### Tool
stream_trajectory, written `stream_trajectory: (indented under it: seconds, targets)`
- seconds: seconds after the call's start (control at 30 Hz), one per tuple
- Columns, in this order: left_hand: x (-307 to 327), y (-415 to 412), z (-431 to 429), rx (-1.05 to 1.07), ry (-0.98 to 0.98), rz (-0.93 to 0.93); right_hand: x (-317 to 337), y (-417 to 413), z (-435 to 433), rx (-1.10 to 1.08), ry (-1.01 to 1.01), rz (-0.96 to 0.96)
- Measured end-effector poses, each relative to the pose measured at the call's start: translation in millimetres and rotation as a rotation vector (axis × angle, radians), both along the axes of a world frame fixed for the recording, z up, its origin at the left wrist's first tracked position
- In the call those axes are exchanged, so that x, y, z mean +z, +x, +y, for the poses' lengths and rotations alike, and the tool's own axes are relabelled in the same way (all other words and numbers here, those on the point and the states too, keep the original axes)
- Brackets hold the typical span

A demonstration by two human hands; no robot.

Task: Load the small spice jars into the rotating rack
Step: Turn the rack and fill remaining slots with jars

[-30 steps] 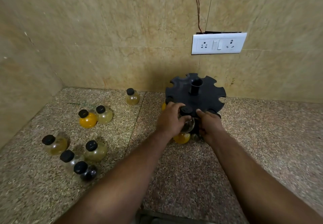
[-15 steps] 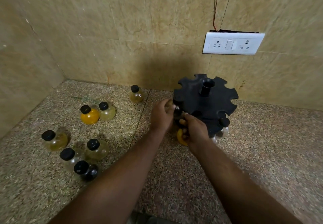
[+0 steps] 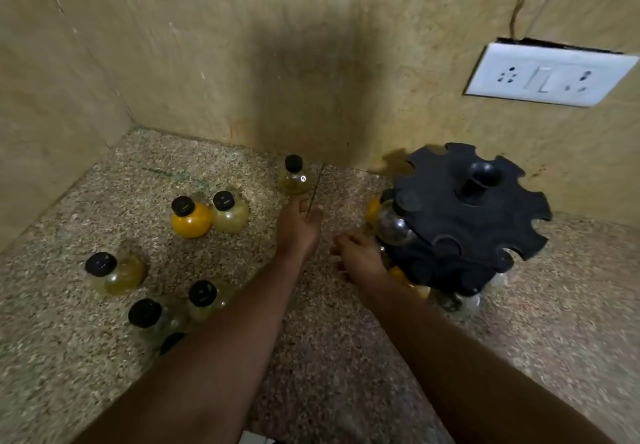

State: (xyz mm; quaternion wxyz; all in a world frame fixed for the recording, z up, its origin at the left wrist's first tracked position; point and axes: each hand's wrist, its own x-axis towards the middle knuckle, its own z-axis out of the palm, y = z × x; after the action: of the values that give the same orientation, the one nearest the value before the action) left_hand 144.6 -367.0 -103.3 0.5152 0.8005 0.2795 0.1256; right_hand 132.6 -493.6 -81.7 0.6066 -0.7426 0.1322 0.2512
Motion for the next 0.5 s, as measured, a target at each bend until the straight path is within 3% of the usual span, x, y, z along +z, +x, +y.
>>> stream_trajectory:
  seconds: [0.1,0.33,0.5]
  targets:
    - [-5.9,15.4,26.5,0.087,-0.082,0.032,-12.0,22.3,33.0,0.040,-0.060,-0.045]
    - [-23.5,67.6,78.2,0.102,-0.075,0.047,-49.9,61.3,83.2,0.335,-0.516,-0.309]
    - [-33.6,104.5,103.5,-0.006,-0.059,0.108,-78.1,82.4,100.0,0.635,-0.876,-0.239]
